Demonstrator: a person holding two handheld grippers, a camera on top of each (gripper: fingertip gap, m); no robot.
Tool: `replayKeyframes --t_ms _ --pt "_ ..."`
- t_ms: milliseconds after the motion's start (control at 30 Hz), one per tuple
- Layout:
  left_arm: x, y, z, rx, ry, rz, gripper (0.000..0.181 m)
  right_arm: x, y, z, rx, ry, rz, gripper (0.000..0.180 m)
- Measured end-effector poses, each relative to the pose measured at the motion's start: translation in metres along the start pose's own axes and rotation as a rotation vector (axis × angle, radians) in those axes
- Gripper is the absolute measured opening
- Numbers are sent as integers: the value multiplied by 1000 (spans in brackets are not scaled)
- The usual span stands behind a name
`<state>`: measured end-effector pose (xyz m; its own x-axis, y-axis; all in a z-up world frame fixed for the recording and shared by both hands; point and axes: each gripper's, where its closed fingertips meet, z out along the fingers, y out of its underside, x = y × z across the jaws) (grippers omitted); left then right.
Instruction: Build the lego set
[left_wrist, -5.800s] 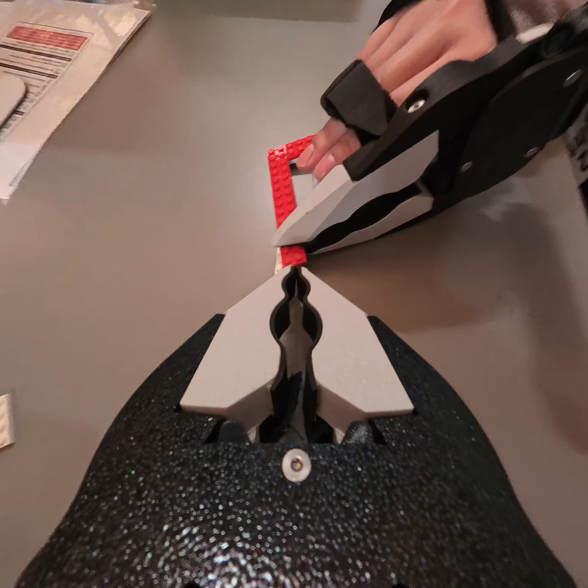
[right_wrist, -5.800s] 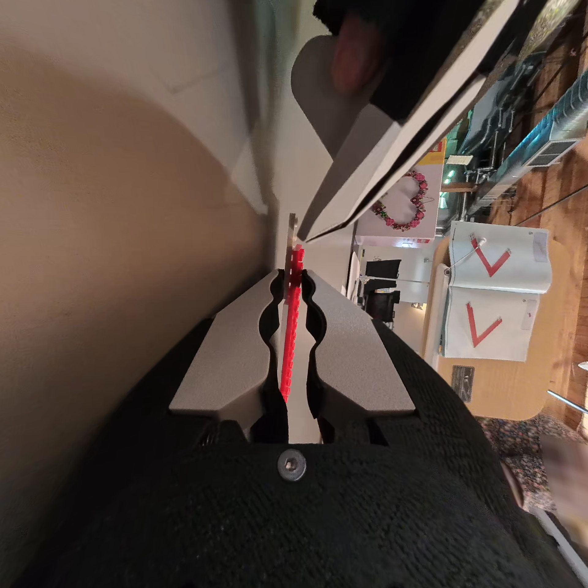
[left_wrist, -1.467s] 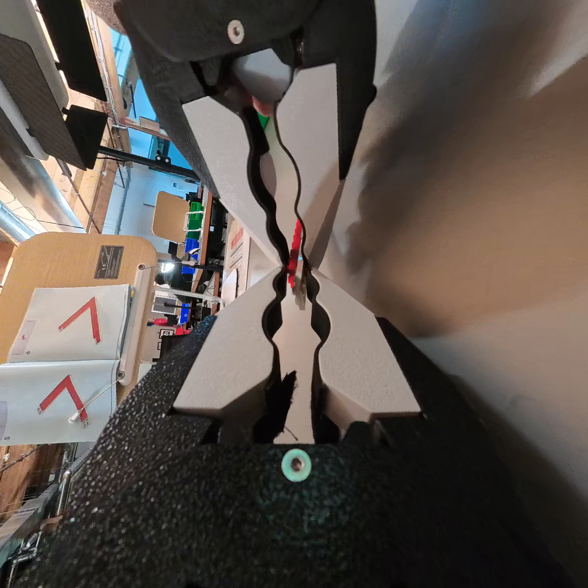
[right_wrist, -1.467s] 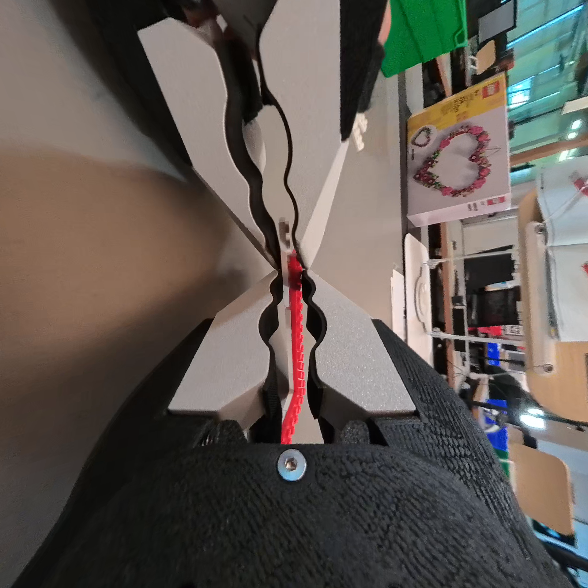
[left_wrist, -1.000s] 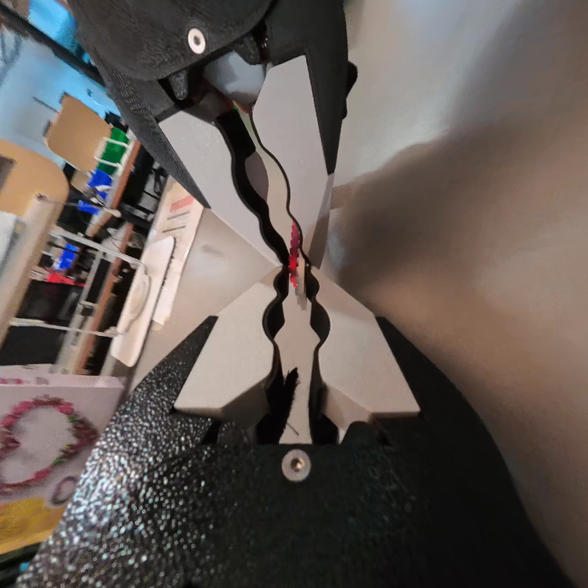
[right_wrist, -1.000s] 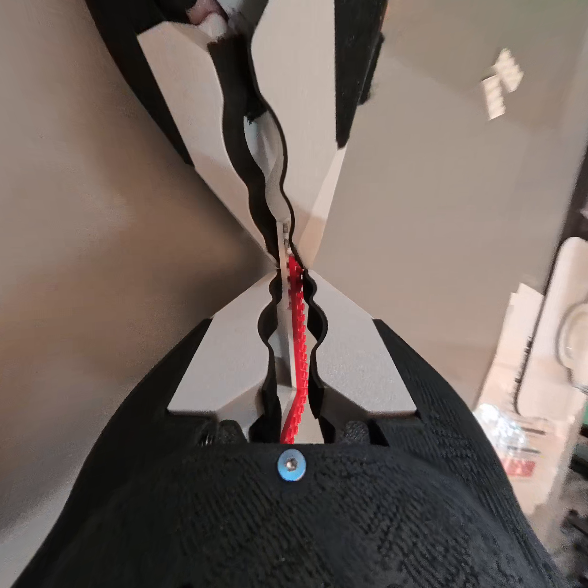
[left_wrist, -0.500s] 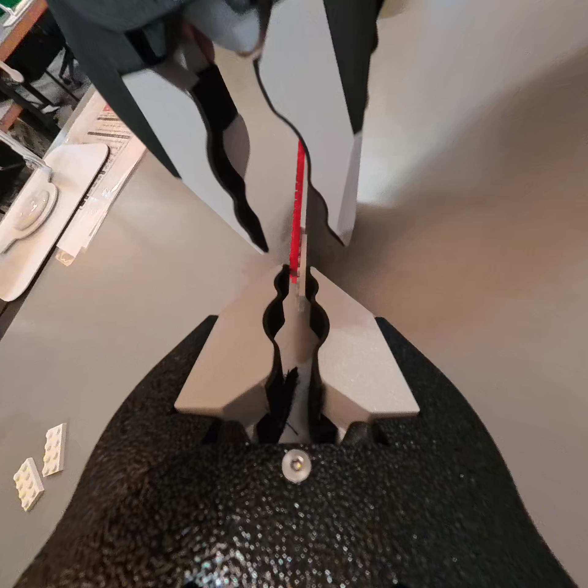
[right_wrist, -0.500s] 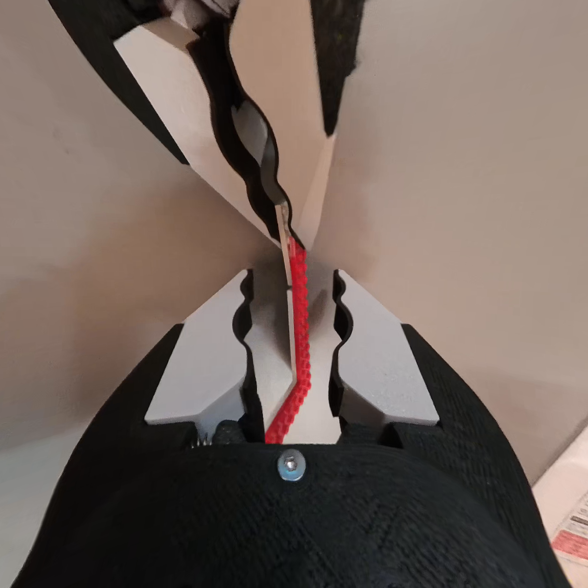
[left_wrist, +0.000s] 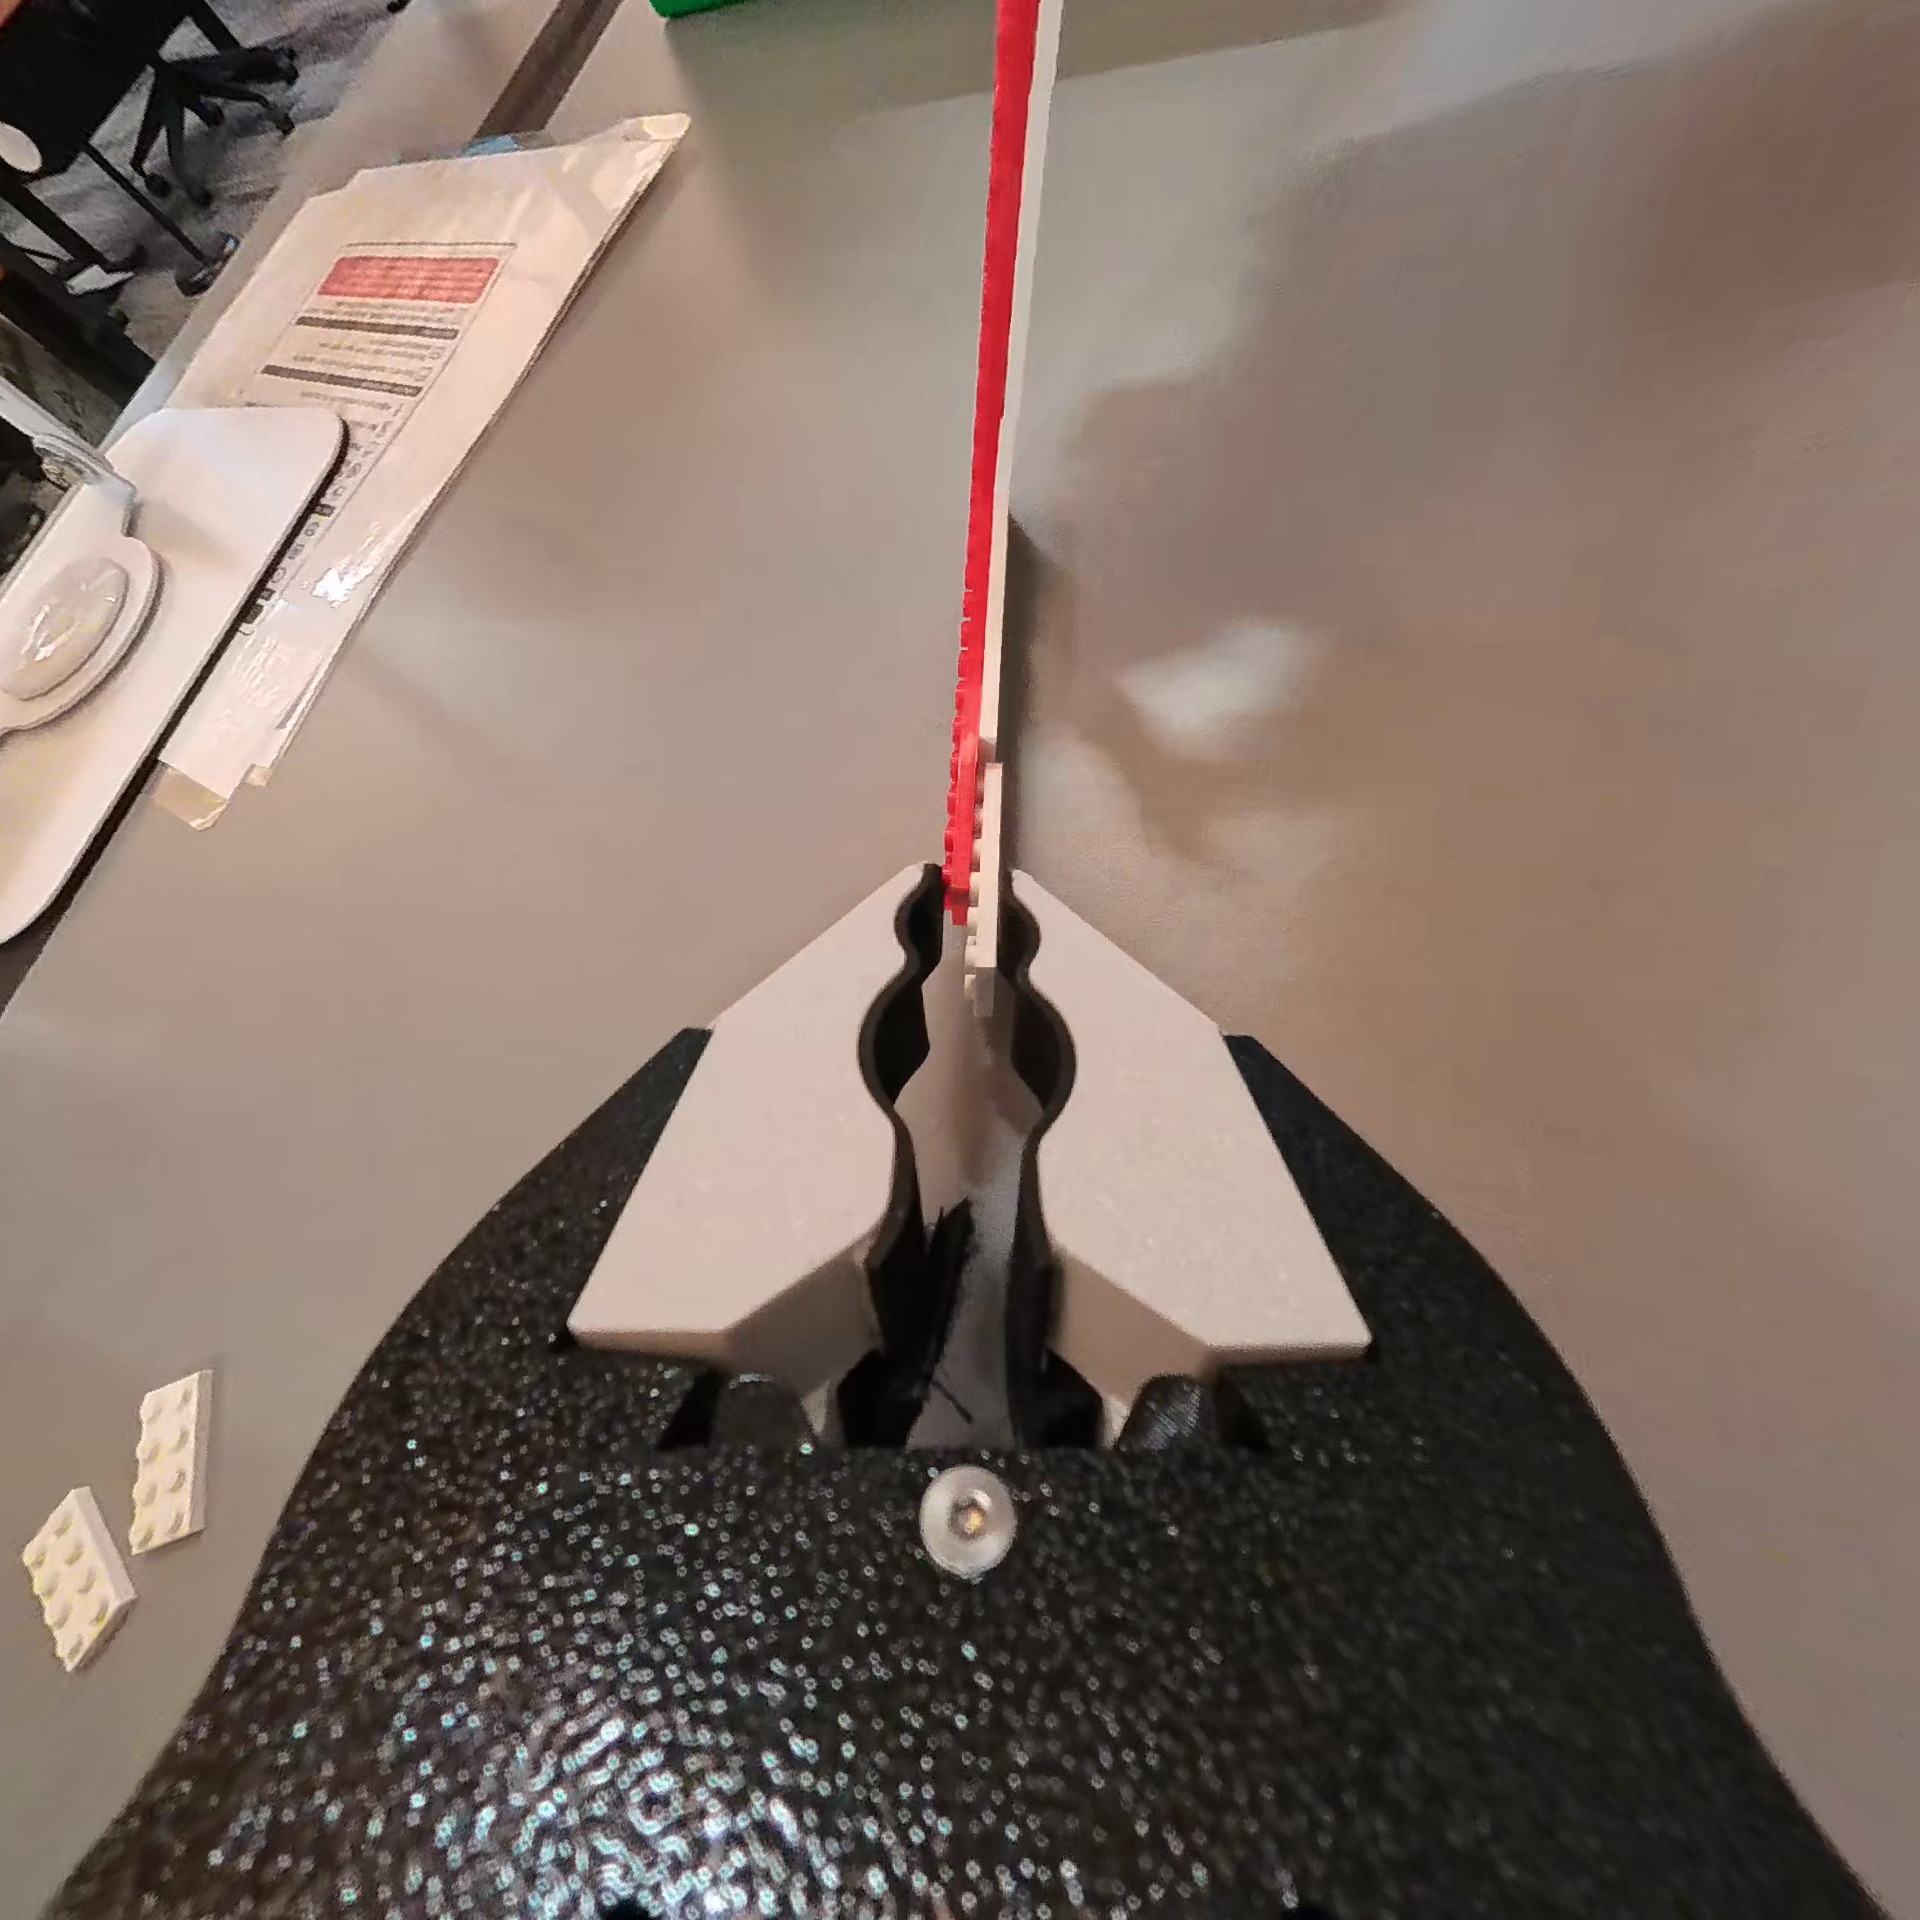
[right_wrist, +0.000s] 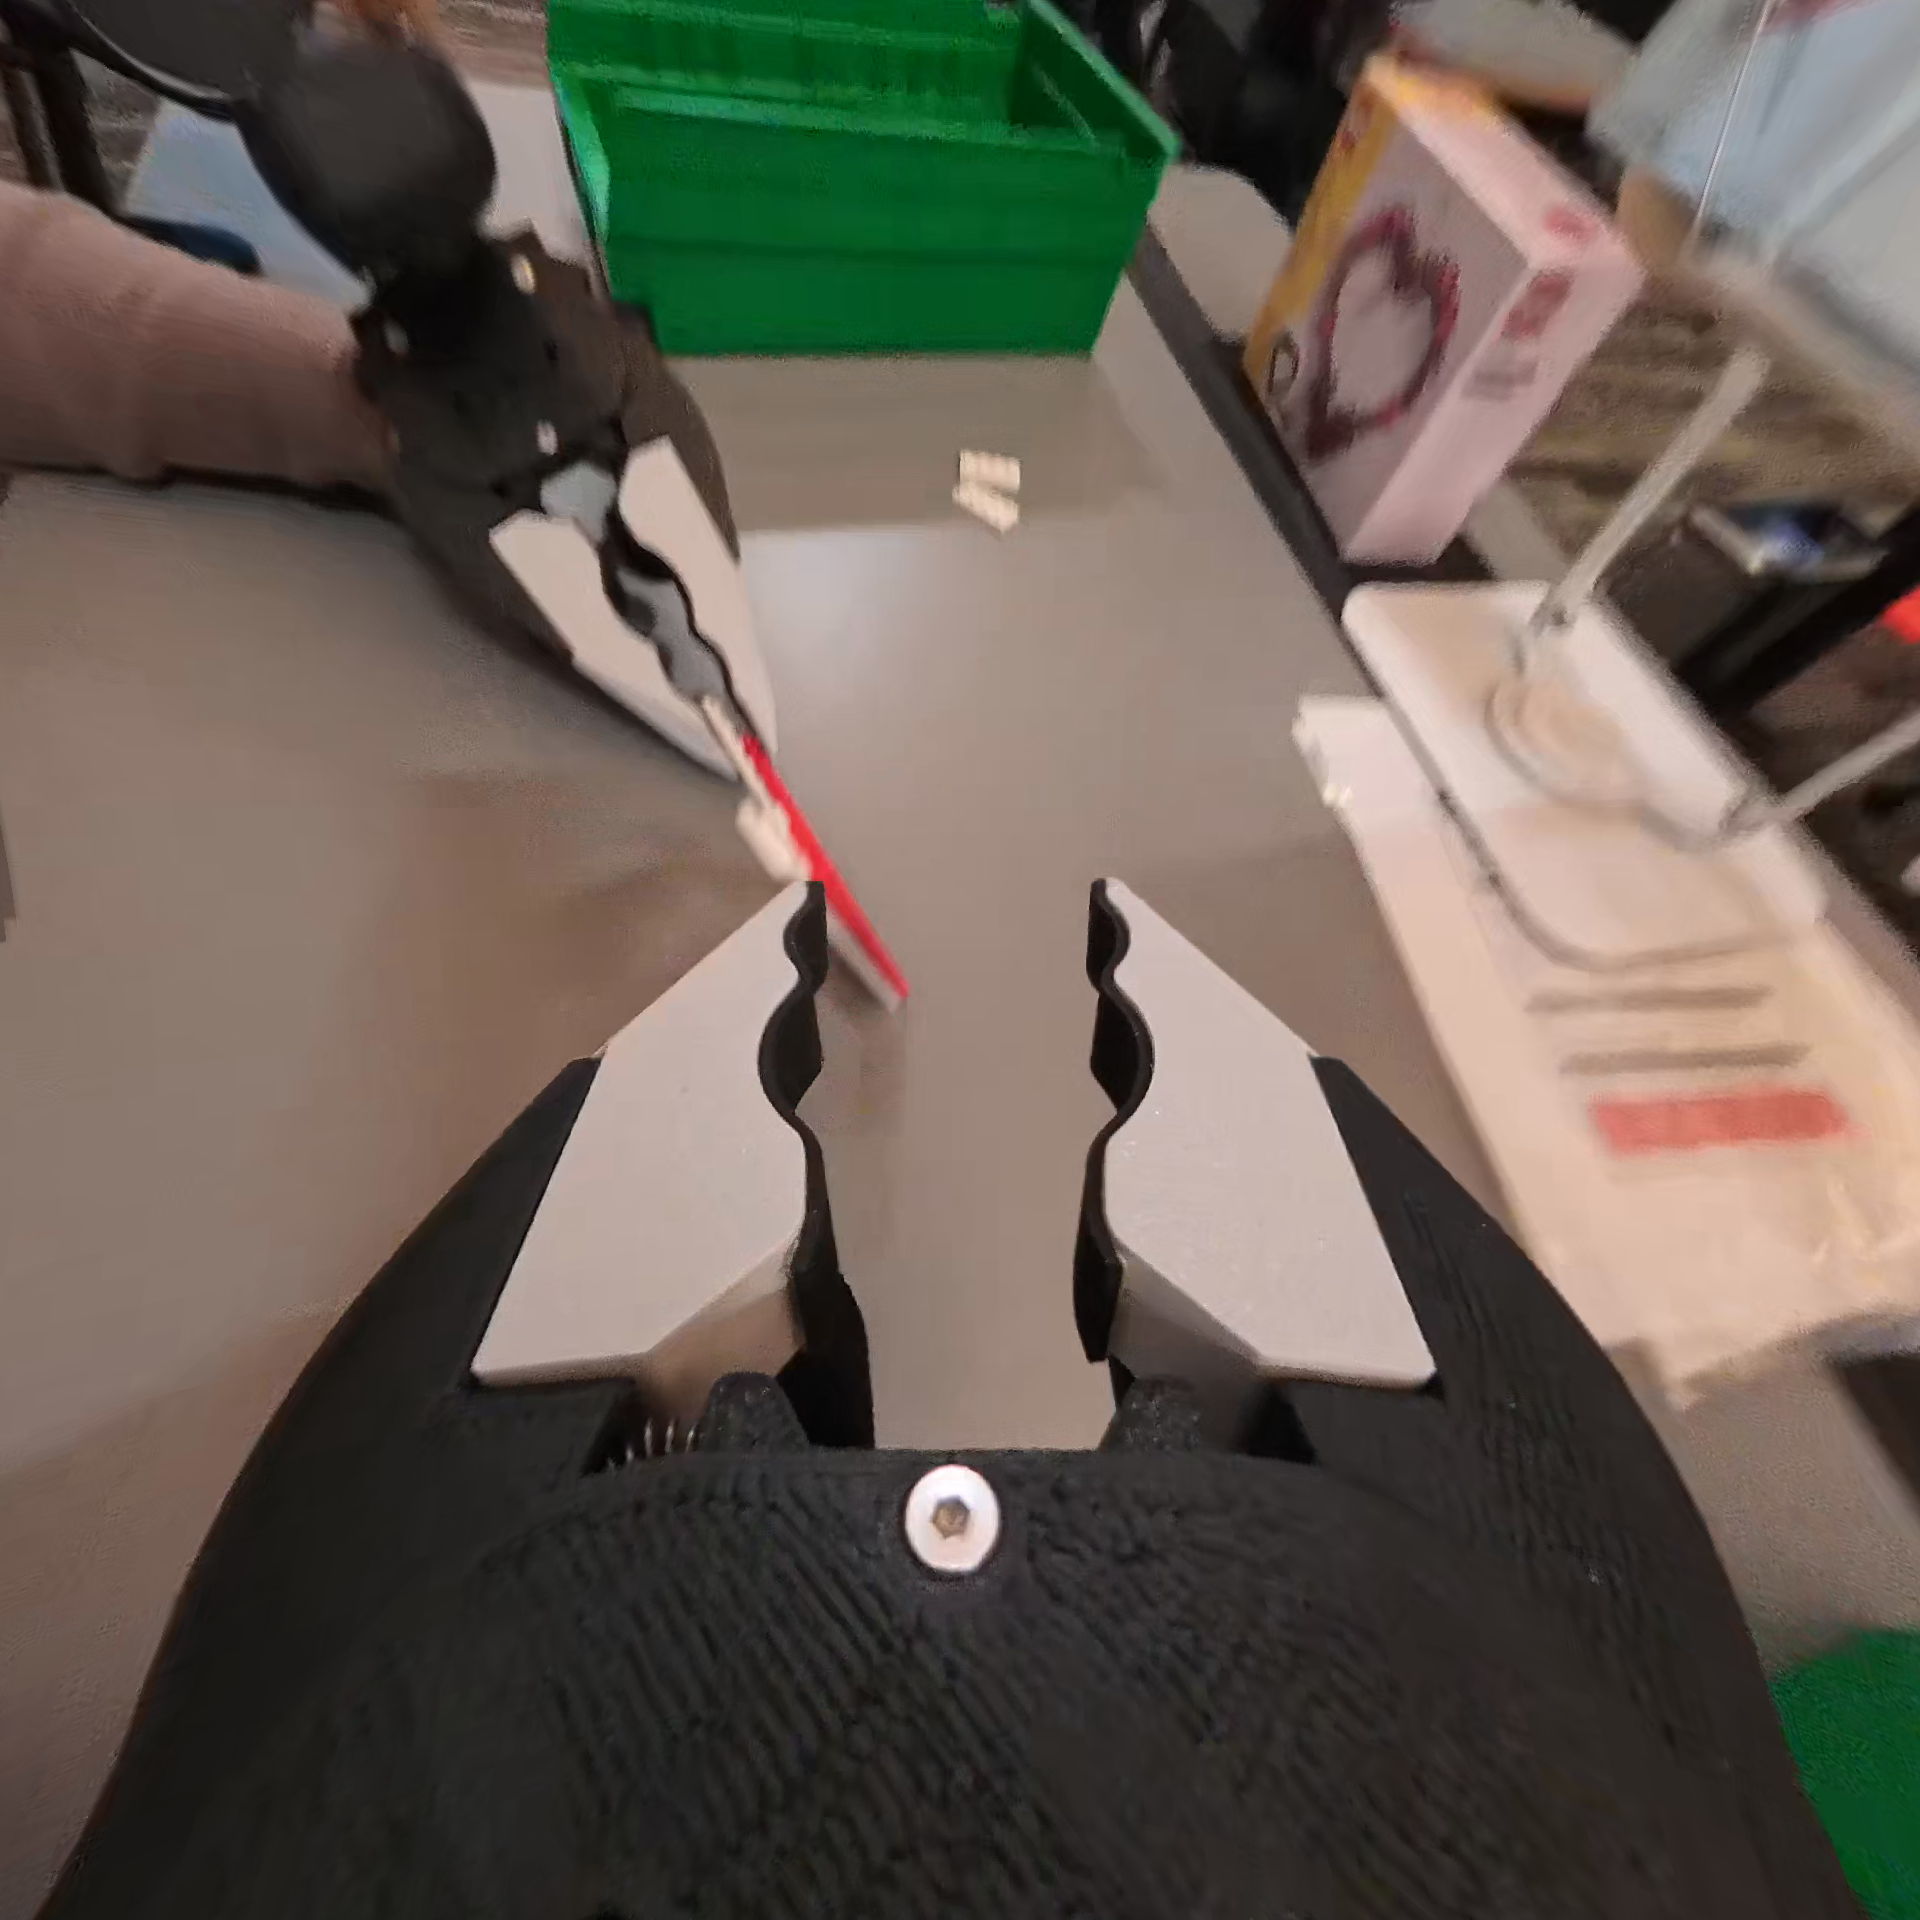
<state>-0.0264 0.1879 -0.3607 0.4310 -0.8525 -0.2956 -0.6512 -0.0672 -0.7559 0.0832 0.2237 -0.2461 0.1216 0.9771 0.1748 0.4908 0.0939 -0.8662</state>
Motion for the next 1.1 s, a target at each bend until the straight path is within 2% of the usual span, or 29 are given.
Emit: replayKeyframes --t_ms 33,167,300,467,633,1100 --pt "0 0 0 0 4 -3 8 -5 18 -1 -15 2 37 50" --pt "-1 0 1 3 20 -5 8 -27 73 33 -108 -27 51 56" --pt "-1 1 1 4 31 2 8 -37 78 70 -123 -67 -15 55" --pt "-3 3 -1 1 38 4 8 -38 66 90 -81 -133 -31 38" --pt "-3 5 -5 6 63 -1 8 -40 70 97 -117 -147 -65 11" --pt "-3 12 -6 4 89 -40 10 -56 70 97 -229 -243 49 7"
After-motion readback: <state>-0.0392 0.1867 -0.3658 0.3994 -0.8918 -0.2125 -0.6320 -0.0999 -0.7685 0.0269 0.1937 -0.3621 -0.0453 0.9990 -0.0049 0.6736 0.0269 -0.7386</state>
